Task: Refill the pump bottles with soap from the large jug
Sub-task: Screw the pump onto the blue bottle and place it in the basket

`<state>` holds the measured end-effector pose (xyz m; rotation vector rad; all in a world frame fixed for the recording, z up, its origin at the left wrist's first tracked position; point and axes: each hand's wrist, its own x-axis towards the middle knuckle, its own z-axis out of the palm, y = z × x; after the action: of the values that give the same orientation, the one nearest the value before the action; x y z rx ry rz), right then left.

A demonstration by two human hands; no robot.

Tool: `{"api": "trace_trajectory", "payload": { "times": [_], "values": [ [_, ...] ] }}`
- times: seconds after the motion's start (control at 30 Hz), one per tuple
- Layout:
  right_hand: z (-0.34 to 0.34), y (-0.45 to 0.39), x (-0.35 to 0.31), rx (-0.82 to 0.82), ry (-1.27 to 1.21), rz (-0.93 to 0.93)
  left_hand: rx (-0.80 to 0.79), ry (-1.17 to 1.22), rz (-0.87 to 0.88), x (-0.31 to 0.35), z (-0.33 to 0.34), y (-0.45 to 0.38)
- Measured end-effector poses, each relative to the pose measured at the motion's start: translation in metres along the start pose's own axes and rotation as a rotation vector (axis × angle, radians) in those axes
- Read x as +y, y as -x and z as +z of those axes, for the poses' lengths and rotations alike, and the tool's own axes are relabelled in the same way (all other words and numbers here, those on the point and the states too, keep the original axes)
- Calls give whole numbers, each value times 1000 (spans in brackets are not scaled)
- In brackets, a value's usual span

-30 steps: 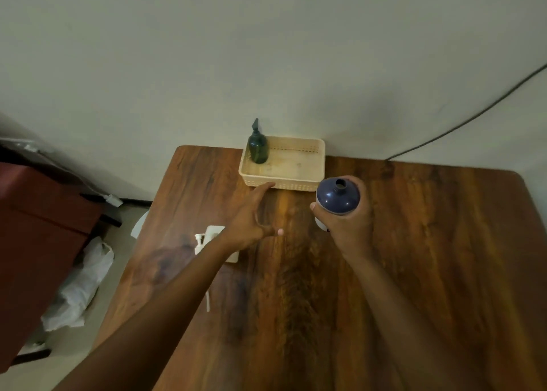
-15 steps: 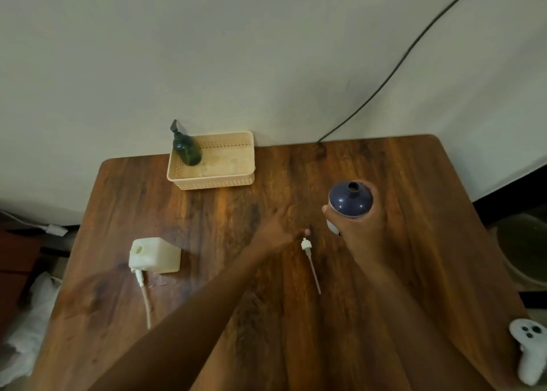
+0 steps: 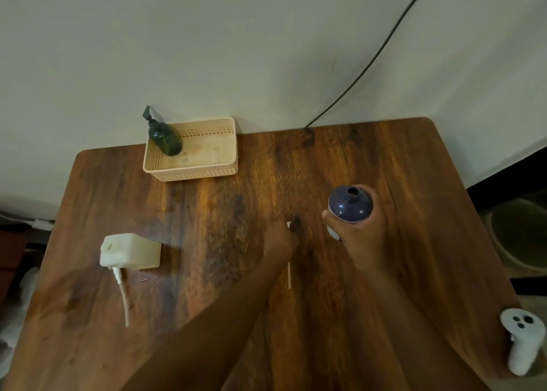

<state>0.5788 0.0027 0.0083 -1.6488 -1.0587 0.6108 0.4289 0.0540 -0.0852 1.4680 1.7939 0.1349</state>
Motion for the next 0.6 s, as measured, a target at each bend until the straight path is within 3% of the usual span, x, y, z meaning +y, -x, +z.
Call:
{"api": "trace_trajectory", "payload": {
  "times": [0.27,0.6],
  "values": [
    [25,7,-17,-73,-25,20,41,95,45,-13,-41,2],
    [77,15,-83,-196,-69,-52,216,170,168,-33,-144,8]
  ]
}}
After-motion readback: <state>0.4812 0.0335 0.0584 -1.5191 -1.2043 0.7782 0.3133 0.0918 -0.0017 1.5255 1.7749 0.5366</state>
